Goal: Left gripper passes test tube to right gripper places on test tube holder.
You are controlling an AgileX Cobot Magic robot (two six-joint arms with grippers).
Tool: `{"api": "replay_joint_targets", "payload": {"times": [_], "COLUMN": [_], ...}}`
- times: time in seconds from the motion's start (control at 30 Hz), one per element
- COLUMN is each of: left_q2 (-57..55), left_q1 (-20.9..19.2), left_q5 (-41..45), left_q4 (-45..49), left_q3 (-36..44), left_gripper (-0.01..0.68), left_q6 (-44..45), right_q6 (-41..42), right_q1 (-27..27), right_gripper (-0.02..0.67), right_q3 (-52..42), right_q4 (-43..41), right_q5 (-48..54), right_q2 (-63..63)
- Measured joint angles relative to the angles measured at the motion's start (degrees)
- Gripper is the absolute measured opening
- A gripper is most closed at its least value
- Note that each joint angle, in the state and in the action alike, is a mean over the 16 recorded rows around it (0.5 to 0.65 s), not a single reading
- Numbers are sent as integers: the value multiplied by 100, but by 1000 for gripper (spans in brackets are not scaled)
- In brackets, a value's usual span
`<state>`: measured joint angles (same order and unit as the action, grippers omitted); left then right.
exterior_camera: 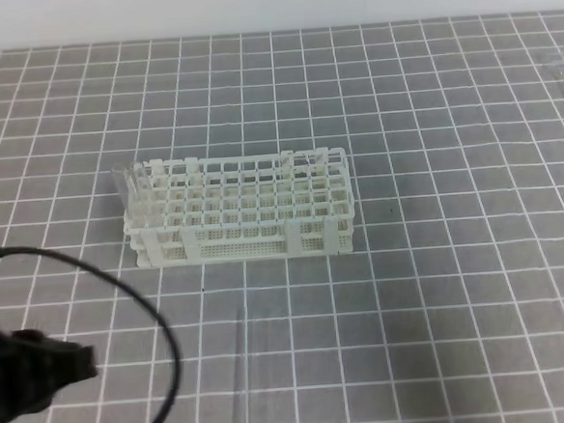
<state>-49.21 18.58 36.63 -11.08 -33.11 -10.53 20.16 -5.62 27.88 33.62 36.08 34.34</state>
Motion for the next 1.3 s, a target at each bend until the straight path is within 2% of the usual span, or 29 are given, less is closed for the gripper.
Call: {"api": "replay_joint_targets", "payload": {"times": [0.2,0.57,0.83,0.97,1.3], "left_q2": [-1155,-2989,-3690,-3873,-4095], "left_q1": [687,2046,2539,2622,2634], "left_q5": [135,391,773,988,1316], "left_q4": [-366,-392,-354,-309,-214], "left_q3": [-511,-1636,-2217,-2370,-2493], "left_gripper": [-2,-2,9,64,285], "left_q6": [108,-155,-241,-175,-72], "right_q6": [0,0,0,0,0], "right_q1": [0,0,0,0,0], "right_gripper": [-14,-14,-14,-14,-14], "right_q3": [0,0,0,0,0], "right_q4": [-50,-104,-137,-149,-166], "right_q5": [17,121,224,254,279], "right_q2": [6,6,6,6,6]}}
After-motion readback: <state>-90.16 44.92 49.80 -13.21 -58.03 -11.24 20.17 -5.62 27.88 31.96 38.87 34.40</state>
